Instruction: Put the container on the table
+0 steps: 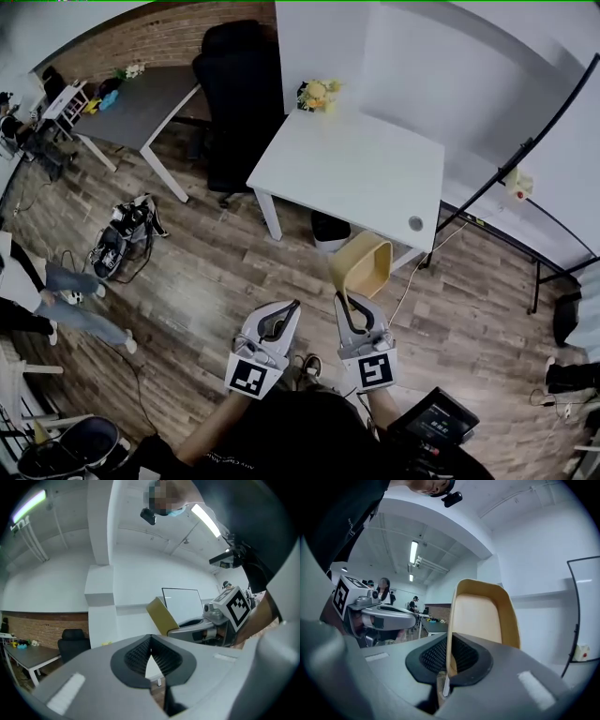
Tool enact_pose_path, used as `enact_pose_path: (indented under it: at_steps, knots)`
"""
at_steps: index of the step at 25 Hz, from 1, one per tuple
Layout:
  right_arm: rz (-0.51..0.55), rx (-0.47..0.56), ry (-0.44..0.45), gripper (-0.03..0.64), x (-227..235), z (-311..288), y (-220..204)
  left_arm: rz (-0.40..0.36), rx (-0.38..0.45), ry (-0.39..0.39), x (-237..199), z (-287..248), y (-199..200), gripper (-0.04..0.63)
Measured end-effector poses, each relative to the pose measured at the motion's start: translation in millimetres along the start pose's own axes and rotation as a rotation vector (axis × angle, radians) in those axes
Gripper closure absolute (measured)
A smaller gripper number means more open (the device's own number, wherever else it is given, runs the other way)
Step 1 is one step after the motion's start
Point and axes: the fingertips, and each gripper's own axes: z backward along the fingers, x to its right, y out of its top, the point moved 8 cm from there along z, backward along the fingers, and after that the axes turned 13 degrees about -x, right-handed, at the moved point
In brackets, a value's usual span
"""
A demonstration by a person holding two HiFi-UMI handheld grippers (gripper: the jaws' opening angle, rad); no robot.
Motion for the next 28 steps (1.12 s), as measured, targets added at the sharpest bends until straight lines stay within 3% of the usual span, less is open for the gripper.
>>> enact_pose_path:
  at_steps: [3, 6, 7, 10, 13, 16, 18, 23, 28]
  knots:
    - [0.016, -0.027, -0.031, 0.592, 9.5, -24.8, 3.9, -0.006, 0.041, -0.033, -25.5, -24.6, 0.0, 0.594]
    - [0.020, -0.045, -0.076, 0.592, 20.2, -52.6, 17.8, -0.164, 0.192, -0.071, -59.5, -50.7, 19.1, 0.594]
    - [0.021, -0.048, -0.086, 0.592, 24.7, -62.0, 24.2, -0.178, 0.214, -0.082, -71.5, -59.8, 24.5, 0.594]
    - [0.045, -0.069, -0.105, 0.592, 35.6, -88.6, 40.6, -0.128, 0.203, -0.132, -104.3, -85.6, 31.4, 0.594]
    - [0.077, -0.108, -0.124, 0.593, 38.7, -113.2, 47.0, -0.196, 0.262, -0.204, -132.9, -110.5, 37.3, 0.594]
    - [0.101, -0.153, -0.135, 0.593, 48.5, -137.5, 44.7, -0.088, 0.132, -0.274, -151.7, -140.8, 20.5, 0.594]
    - [0.140, -0.179, -0.133, 0.592, 58.9, -149.7, 38.7, -0.074, 0.091, -0.299, -157.7, -157.3, 17.0, 0.594]
    - [0.203, -0.241, -0.137, 0.594, 98.7, -190.1, 22.3, -0.213, 0.147, -0.327, -169.7, -207.8, 29.4, 0.594]
    - [0.309, -0.339, -0.095, 0.592, 170.5, -246.8, 0.4, -0.300, 0.051, -0.325, -175.8, -288.8, 42.7, 0.593]
